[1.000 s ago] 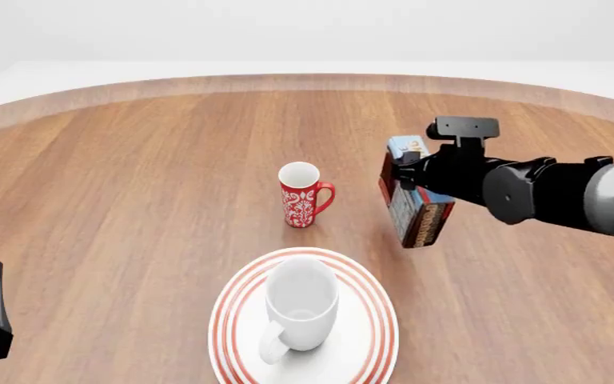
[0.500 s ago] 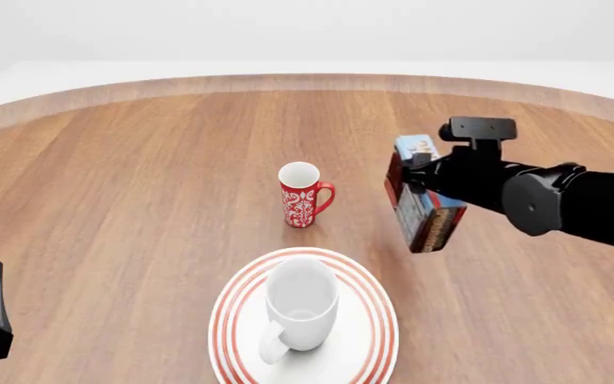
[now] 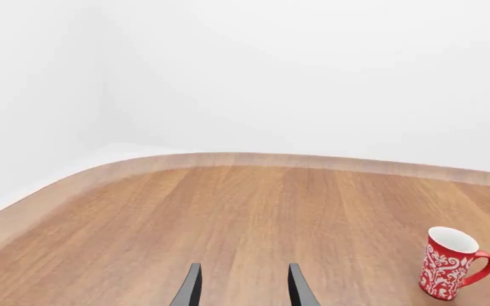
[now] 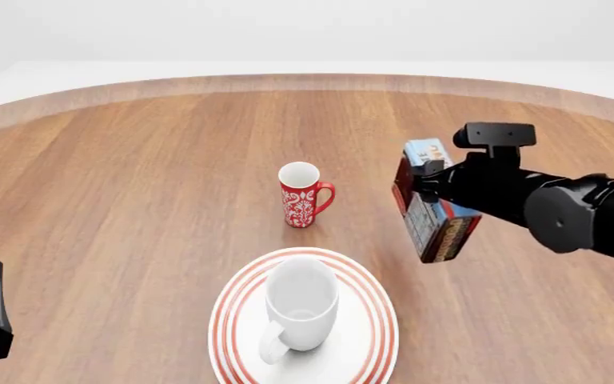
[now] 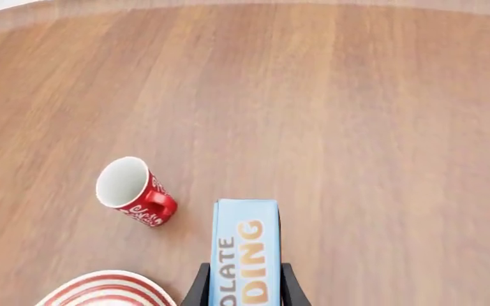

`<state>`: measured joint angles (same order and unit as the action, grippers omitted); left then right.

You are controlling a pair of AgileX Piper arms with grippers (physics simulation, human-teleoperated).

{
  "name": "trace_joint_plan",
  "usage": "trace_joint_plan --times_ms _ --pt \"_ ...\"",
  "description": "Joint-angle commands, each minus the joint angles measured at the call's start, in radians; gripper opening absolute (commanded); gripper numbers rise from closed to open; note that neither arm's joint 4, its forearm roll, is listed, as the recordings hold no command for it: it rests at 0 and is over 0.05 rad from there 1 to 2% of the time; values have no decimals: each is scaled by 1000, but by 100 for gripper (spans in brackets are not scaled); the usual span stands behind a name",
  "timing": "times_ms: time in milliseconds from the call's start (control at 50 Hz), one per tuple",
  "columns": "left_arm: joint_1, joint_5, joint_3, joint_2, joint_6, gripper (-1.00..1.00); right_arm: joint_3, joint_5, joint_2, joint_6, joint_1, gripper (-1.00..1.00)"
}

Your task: Pick up the white mug and put it on the plate, and put the chocolate pudding to the right of the plate.

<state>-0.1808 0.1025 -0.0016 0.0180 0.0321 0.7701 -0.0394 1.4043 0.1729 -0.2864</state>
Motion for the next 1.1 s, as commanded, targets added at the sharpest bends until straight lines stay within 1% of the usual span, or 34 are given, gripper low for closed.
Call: trace_joint_plan --times_ms 20,460,720,980,1100 --pt "0 0 0 0 -1 100 -37 20 -60 9 0 -100" --pt "1 -9 0 -9 -4 100 -115 76 -188 9 11 -100" --pt "1 -4 0 -3 -5 100 -155 105 -253 2 34 -100" --pt "1 -4 0 -3 -5 100 -210 106 -280 -24 62 -100" --pt "1 -4 0 -3 -6 100 -234 107 -298 -25 77 -100"
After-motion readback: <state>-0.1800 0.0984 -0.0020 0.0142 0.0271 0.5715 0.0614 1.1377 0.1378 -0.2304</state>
